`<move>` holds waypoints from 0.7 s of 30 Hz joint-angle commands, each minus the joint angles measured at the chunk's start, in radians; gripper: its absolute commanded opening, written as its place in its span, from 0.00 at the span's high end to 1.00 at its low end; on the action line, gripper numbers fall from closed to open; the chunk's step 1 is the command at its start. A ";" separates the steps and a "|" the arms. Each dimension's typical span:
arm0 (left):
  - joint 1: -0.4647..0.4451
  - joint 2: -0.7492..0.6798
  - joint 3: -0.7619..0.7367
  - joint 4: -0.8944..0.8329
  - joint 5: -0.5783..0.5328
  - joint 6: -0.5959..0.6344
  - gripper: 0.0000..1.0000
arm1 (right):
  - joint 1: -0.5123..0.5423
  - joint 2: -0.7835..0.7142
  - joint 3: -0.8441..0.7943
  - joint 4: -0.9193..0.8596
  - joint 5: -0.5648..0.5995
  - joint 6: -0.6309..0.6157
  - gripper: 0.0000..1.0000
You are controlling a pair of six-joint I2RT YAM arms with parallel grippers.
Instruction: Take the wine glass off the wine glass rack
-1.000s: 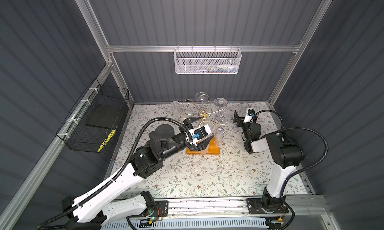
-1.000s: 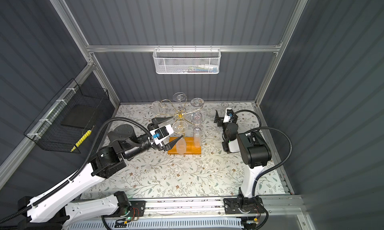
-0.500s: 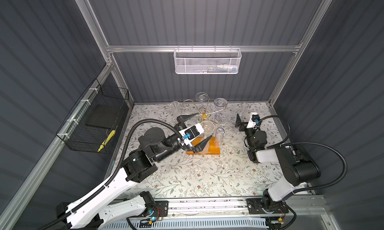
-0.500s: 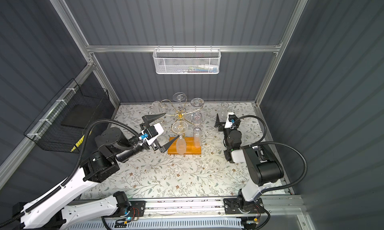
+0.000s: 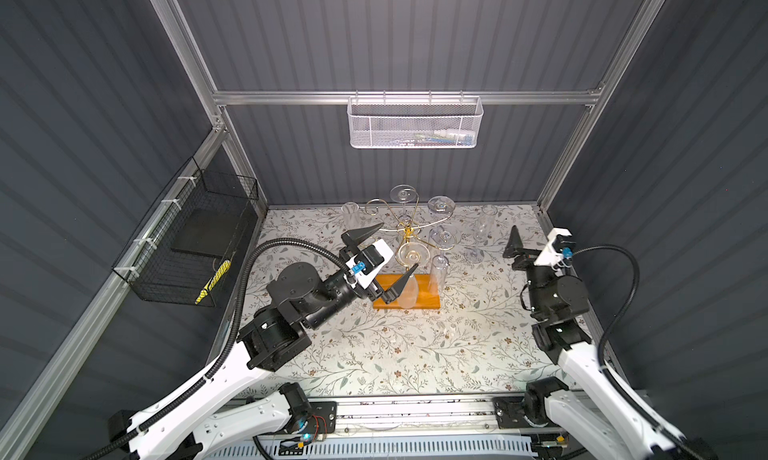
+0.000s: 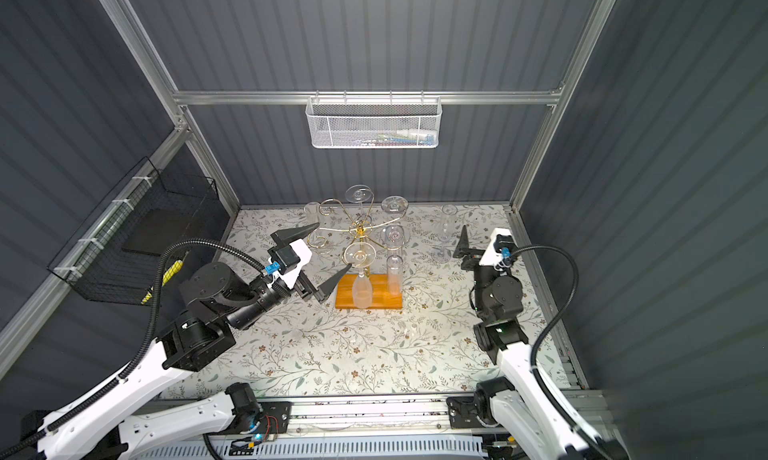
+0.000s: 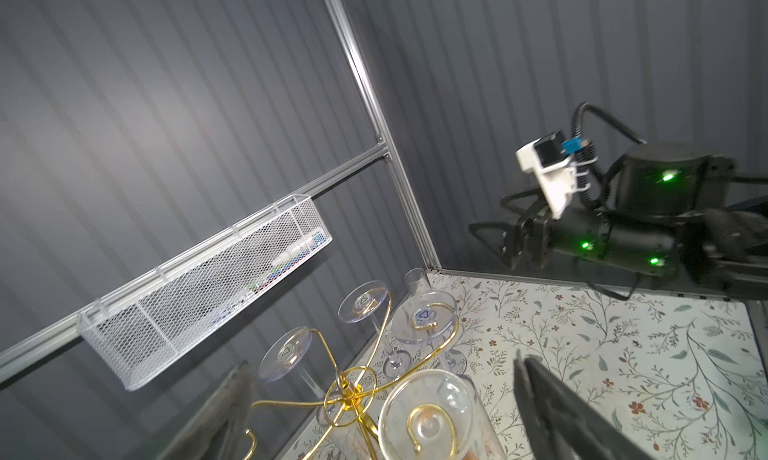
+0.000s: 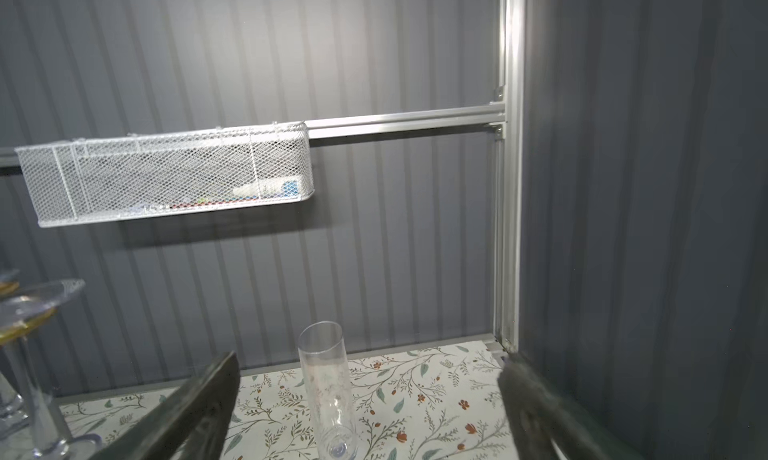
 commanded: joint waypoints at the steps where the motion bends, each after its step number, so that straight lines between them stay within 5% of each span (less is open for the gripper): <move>1: -0.002 -0.007 -0.003 0.038 -0.137 -0.099 0.00 | 0.000 -0.111 0.098 -0.460 0.091 0.137 0.01; 6: -0.002 0.029 0.036 0.000 -0.262 -0.159 0.00 | 0.000 -0.145 0.278 -0.805 0.012 0.275 0.01; 13: 0.019 0.062 0.029 0.094 -0.424 -0.147 0.00 | 0.000 -0.090 0.433 -0.956 -0.223 0.380 0.01; 21: 0.256 0.182 0.190 -0.043 -0.247 -0.332 0.00 | 0.000 0.049 0.594 -1.035 -0.434 0.444 0.02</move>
